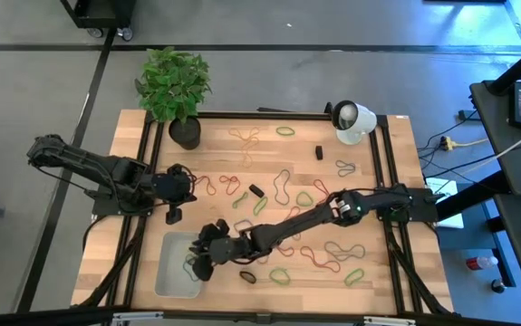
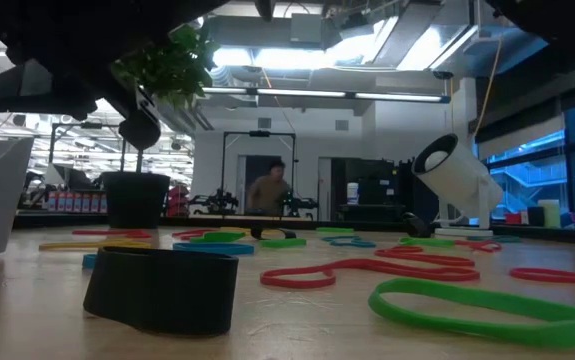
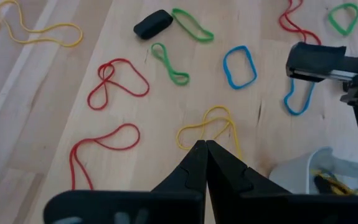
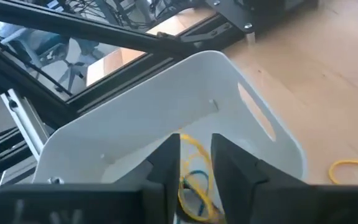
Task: Pick and place rubber bands into bin
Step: Put the yellow rubber band into the bin, then put the red rubber band into the bin
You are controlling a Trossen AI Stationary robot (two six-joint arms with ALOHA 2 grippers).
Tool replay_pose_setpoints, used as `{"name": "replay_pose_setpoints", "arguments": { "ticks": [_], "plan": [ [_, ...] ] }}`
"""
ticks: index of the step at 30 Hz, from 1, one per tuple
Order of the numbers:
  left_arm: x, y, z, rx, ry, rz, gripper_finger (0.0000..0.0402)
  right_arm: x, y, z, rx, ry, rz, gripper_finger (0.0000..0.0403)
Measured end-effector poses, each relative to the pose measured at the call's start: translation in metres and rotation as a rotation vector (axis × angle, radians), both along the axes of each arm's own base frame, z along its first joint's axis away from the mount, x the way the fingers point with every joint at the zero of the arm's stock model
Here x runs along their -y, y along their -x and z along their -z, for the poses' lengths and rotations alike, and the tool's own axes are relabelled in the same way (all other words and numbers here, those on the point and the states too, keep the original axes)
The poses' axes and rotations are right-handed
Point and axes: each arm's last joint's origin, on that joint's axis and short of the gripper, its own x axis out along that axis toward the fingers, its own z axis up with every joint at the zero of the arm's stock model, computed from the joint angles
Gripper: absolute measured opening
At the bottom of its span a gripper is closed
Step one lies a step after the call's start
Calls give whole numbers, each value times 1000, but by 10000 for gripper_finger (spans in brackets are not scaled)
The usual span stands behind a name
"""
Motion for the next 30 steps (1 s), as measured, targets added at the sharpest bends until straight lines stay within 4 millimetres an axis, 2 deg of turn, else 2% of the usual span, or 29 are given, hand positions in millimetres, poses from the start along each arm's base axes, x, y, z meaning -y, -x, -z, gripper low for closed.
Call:
{"name": "replay_pose_setpoints", "arguments": {
  "ticks": [6,8,13,17,19,21,25,30],
  "plan": [
    [0,0,0,0,0,0,1,6,2,-10,-35,-16,-39,122],
    [0,0,0,0,0,0,1,7,5,-21,-33,-18,-41,118],
    [0,0,0,-3,11,9,1,12,23,-62,-101,-53,-23,67],
    [1,-1,0,2,19,15,1,18,43,-80,-253,-15,-43,11],
    [1,-1,-1,10,22,15,2,16,55,-87,-319,9,-53,7],
    [1,-1,-1,11,41,-5,6,11,68,-88,-410,42,-62,8],
    [2,-4,2,-10,59,-29,36,-6,92,-68,-601,90,-78,3],
    [5,-15,10,-59,54,-25,101,-17,122,-54,-640,70,-88,2]
  ]
}}
